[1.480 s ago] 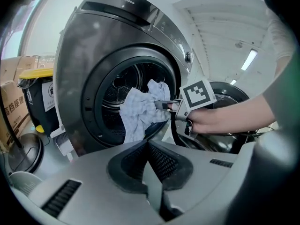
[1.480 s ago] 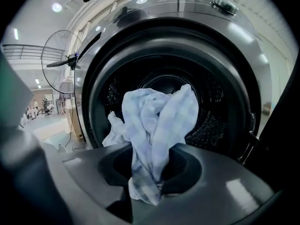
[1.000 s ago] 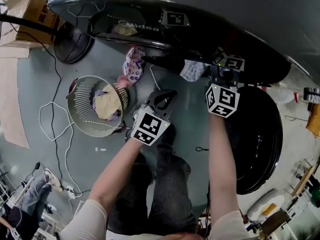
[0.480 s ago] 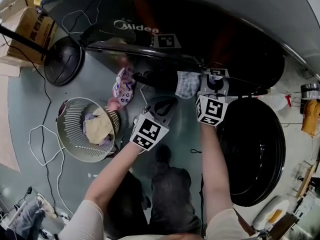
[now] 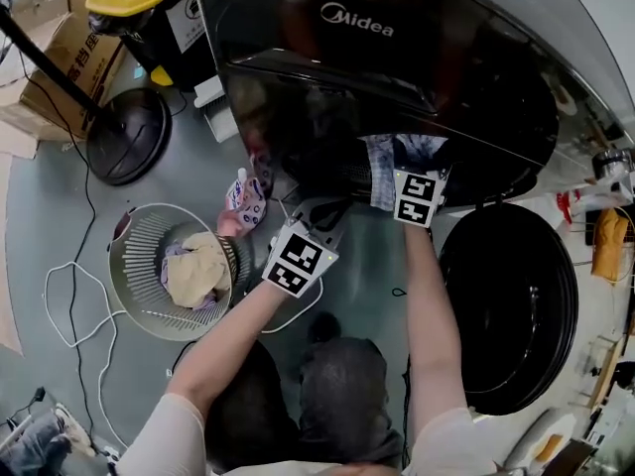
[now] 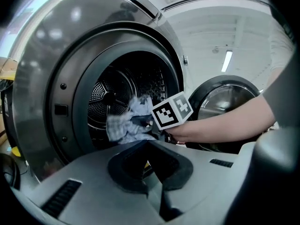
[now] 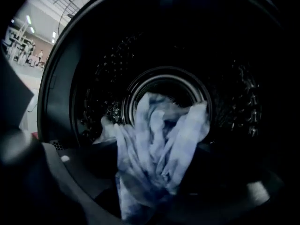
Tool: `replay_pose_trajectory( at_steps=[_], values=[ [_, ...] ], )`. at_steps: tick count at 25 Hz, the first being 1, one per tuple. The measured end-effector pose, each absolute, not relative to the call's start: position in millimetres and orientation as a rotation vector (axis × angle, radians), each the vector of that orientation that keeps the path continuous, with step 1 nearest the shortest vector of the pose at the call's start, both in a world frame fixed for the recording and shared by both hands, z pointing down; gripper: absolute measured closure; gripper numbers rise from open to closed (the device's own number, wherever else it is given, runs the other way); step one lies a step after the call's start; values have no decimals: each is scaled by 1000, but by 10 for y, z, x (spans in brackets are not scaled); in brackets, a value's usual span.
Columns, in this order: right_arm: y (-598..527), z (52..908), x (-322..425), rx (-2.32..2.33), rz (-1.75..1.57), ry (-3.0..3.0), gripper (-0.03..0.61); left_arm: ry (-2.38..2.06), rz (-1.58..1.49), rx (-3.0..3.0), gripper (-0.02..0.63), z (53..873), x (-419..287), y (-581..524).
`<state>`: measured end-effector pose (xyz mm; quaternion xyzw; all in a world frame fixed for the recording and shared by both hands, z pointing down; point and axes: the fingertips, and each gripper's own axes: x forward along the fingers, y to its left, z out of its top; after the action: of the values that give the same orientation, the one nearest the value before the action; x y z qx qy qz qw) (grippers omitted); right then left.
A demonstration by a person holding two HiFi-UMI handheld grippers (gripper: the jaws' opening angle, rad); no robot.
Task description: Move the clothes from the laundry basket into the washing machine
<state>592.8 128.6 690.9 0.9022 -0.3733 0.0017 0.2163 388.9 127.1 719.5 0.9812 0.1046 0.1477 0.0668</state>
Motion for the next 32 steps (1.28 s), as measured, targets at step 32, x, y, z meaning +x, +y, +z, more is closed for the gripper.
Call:
replay_pose_trajectory(
  at_steps=[32],
  values=[
    [1641, 7826, 5222, 2311, 178, -1159, 437, 359, 467, 3052, 607, 7330, 3768, 1112]
  ],
)
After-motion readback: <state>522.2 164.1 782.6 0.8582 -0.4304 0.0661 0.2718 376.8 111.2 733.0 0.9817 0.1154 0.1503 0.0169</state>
